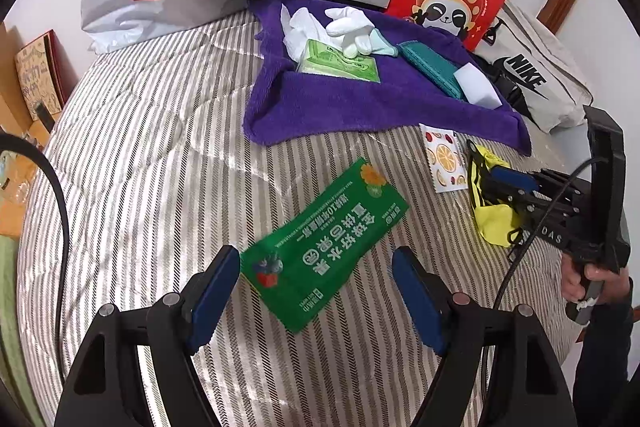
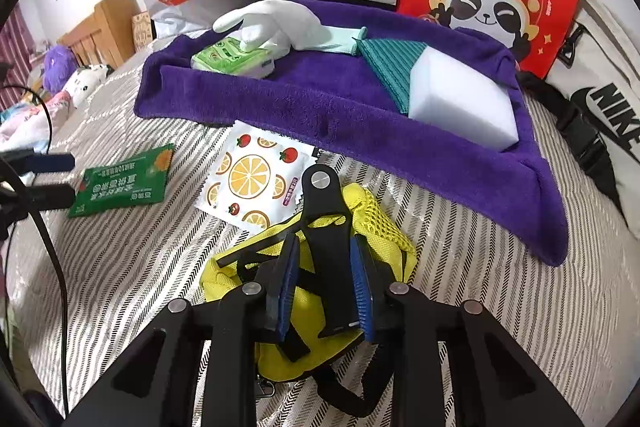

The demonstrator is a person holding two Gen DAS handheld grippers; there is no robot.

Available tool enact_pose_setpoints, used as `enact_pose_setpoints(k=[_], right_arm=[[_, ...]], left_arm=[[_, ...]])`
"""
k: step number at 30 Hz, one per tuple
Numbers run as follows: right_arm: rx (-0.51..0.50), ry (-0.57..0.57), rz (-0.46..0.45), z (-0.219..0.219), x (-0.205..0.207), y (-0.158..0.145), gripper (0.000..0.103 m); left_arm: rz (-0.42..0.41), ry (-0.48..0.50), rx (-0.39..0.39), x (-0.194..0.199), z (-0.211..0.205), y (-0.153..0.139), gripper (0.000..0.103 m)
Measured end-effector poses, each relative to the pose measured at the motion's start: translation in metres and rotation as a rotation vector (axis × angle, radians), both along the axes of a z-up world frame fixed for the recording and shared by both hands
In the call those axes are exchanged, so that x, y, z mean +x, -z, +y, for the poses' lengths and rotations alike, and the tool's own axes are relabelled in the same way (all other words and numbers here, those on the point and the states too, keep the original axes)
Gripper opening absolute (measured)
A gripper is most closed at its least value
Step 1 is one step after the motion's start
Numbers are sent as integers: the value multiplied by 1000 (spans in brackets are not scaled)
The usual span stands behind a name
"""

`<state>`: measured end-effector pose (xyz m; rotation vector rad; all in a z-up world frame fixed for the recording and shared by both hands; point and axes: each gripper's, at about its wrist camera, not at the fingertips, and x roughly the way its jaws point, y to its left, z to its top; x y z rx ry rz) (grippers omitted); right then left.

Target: Organize soft objects

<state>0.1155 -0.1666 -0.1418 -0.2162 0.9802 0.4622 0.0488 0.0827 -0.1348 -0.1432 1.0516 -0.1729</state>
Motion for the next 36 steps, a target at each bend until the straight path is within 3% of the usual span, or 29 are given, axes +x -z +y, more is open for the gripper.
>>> enact_pose_setpoints(k=[3,6,9,13,15,18,23,27,36], right_arm=[[69,18,52,-9,2,-2,19],[124,22,71,-16,-2,-10,9],[123,24,83,-18,-7,-15,8],[49,30,75,-14,-9,-6,8],[35,29,55,-12,-10,-8,10],[-8,6,36,-7,-10,-8,36],[-3,1,46,-3,-2,0,34],[-5,9,33,-5,-3,0,24],[224,52,154,-35,-1,-13,21]], left_arm=[[7,-6,-2,-2,2,3,77],[16,-13,-3,-4,4,6,77],[21,-18,-13,-5,7,8,77],[25,-17,-10,-2,6,10,77],[30,-14,-11,-1,5,11,77],[36,-8,-4,-1,4,13,77],[35,-4,-8,2,1,12,77],[31,-2,-9,1,0,10,77],[46,11,-9,3,-6,15,77]])
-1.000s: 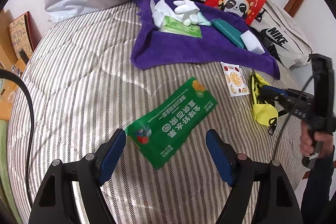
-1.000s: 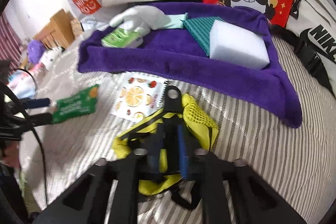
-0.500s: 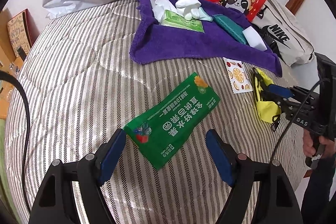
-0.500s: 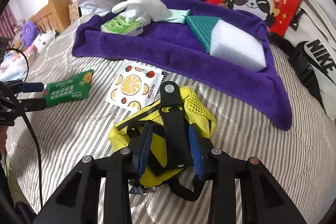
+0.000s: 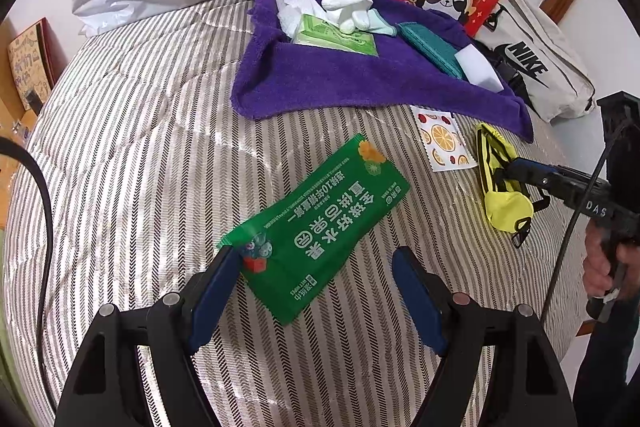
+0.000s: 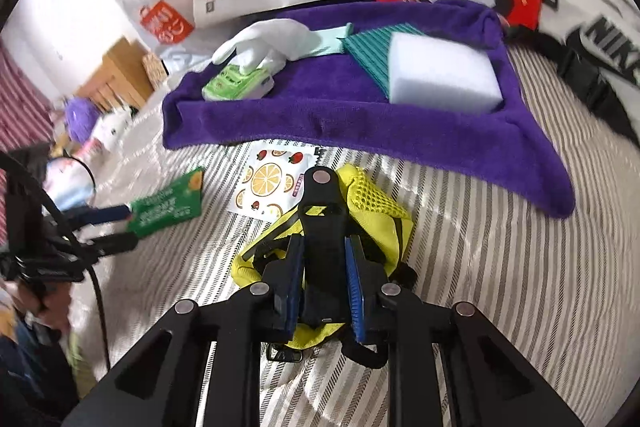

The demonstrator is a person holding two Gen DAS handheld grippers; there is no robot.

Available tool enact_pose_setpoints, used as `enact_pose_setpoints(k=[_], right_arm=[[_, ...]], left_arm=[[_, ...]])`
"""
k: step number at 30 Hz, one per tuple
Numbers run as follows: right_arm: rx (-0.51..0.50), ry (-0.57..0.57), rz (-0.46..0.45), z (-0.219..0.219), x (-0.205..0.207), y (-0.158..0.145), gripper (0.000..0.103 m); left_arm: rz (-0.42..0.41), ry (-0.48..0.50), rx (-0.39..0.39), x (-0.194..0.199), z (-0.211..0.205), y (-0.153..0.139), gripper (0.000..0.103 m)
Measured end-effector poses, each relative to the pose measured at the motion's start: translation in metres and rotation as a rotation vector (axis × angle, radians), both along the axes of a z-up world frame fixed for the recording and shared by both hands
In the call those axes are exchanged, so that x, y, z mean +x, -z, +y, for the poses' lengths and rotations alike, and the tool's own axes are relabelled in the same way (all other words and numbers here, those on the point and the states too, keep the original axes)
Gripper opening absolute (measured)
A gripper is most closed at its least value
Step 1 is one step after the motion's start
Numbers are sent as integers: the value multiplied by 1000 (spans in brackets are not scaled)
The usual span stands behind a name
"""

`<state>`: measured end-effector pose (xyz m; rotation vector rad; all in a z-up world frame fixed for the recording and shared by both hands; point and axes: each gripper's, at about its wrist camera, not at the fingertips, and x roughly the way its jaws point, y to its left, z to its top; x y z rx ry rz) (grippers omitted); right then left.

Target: Organize soft objects

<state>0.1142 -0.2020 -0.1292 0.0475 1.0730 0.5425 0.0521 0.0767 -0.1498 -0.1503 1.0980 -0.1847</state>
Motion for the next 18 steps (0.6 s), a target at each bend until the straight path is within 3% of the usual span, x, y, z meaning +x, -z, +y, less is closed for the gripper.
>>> enact_pose_setpoints(k=[3,14,18], right_arm=[[-22,11,17,-2,-2,8,21],[-181,-49,-89,24,-4,12,21],[-106,-19,-57,11,1,5,21]], left_arm=[[-1,2,-5,1,-1,0,77],[-18,-17,-7,5,6,-4,77],[-26,-13,-2,5,6,-6,77]])
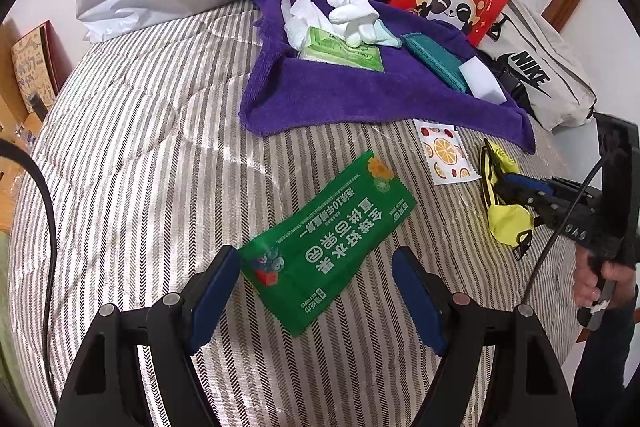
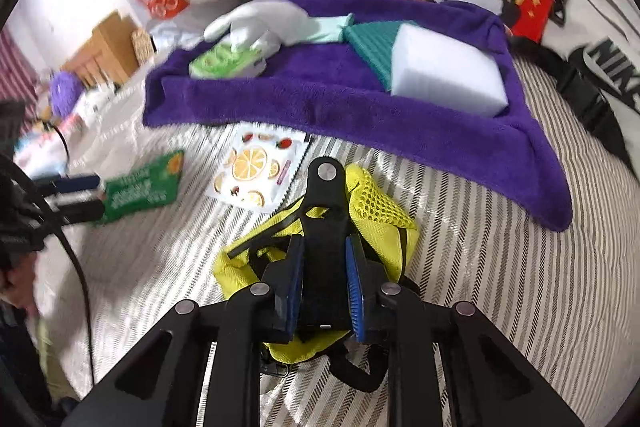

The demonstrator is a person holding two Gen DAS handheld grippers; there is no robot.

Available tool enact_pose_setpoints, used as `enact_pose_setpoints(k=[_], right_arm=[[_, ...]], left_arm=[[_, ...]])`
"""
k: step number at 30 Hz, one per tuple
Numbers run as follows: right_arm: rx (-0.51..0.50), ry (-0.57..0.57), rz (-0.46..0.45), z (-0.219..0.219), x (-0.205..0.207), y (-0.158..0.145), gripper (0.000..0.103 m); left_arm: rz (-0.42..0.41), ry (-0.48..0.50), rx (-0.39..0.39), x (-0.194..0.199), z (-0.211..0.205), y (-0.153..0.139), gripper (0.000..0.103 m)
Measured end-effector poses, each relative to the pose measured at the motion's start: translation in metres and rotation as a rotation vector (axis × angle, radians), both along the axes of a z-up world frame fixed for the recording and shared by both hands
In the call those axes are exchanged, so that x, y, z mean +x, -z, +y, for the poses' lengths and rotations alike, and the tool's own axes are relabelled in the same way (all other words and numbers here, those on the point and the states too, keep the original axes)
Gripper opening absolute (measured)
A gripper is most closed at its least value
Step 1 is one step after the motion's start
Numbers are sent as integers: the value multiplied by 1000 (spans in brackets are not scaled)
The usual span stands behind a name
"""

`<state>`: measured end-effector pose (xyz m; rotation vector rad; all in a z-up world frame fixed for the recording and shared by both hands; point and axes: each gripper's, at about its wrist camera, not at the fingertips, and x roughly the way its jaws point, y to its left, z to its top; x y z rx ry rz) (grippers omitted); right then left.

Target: Organize soft objects

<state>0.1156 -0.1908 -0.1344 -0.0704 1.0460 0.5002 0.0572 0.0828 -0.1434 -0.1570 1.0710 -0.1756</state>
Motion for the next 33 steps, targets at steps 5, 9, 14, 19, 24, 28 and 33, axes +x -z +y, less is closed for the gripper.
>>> enact_pose_setpoints(k=[5,9,14,19,24,28,33], right_arm=[[46,10,-23,-6,-8,-21,20],[70,-2,-38,-5,-15,-32,20],[74,6,-63,-13,-23,-41,20],[75,25,-78,-28,-31,-43,21],[123,71,-41,-41,-28,-31,21],[133,85,-21,-44,-29,-23,21],[139,89,-33,-47,-32,-27,21]], left_arm=[[-75,58,19,-1,-3,-7,77],[-96,135,38,6,-9,-3,77],[-120,252,197,15,-29,4,77],[-149,369,298,16,-40,9,77],[-137,417,215,20,-42,6,45],[-161,405,245,11,-48,7,39],[-110,357,165,7,-46,3,30]])
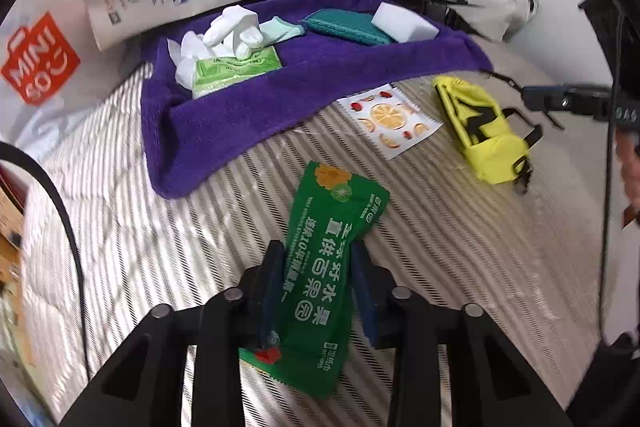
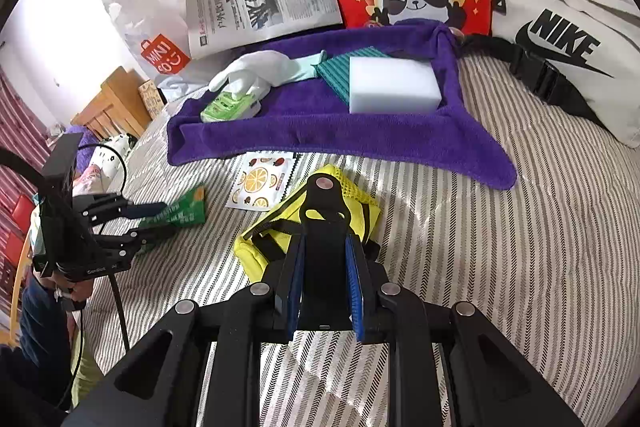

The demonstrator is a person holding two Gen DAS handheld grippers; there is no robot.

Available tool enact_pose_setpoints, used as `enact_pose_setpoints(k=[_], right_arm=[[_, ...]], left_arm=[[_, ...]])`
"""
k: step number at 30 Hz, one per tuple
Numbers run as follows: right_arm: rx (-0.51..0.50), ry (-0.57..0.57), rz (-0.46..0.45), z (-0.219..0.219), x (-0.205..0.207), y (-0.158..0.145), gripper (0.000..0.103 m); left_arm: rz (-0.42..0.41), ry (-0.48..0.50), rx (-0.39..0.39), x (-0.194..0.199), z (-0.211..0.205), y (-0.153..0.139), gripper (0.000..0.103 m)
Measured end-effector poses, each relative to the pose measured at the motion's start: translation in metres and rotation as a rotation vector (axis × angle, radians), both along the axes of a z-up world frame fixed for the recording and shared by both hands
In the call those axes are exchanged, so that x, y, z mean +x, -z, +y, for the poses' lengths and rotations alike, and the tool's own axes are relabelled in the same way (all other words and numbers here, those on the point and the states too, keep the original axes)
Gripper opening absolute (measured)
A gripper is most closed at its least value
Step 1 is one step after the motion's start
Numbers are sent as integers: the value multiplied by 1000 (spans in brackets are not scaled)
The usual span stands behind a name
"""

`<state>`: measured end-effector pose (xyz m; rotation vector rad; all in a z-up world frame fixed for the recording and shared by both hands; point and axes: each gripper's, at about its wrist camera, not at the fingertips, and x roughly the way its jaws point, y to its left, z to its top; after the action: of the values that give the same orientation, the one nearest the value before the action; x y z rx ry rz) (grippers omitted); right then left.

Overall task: Organize soft objects
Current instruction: 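Lift the large green packet with the left tool while the right carries the strap toward the towel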

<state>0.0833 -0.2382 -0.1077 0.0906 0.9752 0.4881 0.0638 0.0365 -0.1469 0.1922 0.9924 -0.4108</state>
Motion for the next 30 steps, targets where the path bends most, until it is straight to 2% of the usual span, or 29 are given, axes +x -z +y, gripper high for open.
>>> enact_pose_setpoints(k=[5,7,10,12,22,30], right_arm=[[3,-5,2,1,-1,1,21],[4,-9,3,3,-2,1,21],[9,-15,2,6,-1,-1,21],[5,-20,-3,8,0,-4,21],[11,-41,-52,15,15,-30,20],[-2,-28,-82,18,50,-47,20]], left_arm=[[38,-68,-83,-1,8,2,27],[53,-90,-100,-1,10,2,27],[39,-126,-84,0,11,-2,26],[44,-147,-118,2,16,-6,26],[10,-172,-161,8,19,-33,26],[-30,-167,-196,32,11,-62,26]])
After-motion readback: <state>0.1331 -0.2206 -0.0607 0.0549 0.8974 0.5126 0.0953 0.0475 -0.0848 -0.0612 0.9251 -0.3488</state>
